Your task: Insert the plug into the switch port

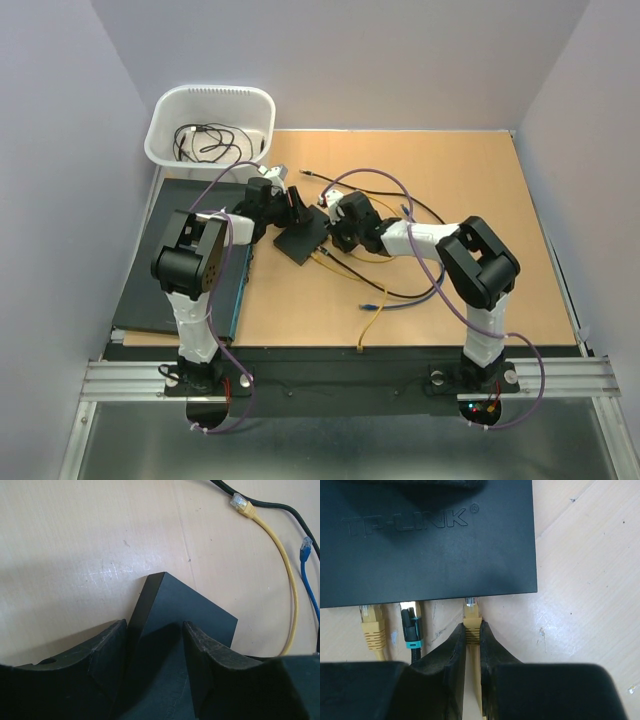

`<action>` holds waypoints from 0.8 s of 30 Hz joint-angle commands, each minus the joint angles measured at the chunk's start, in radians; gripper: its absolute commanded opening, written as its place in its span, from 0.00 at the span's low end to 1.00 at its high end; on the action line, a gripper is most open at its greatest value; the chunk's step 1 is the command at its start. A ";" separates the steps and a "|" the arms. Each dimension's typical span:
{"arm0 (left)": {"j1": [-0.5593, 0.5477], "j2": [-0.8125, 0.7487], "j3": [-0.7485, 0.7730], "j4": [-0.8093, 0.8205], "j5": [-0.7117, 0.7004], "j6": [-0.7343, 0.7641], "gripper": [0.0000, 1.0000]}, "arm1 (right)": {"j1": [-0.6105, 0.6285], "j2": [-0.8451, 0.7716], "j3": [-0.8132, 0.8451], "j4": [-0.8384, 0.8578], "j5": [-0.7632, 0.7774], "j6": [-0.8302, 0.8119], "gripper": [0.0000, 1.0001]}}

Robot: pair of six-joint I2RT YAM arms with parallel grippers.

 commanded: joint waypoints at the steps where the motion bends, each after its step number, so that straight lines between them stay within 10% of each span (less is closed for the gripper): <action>1: -0.027 -0.001 -0.062 -0.159 0.008 0.010 0.60 | 0.010 0.032 0.067 -0.014 0.051 0.033 0.00; 24: -0.149 0.012 -0.116 -0.144 -0.008 0.030 0.48 | 0.019 -0.012 0.146 -0.043 -0.028 -0.199 0.00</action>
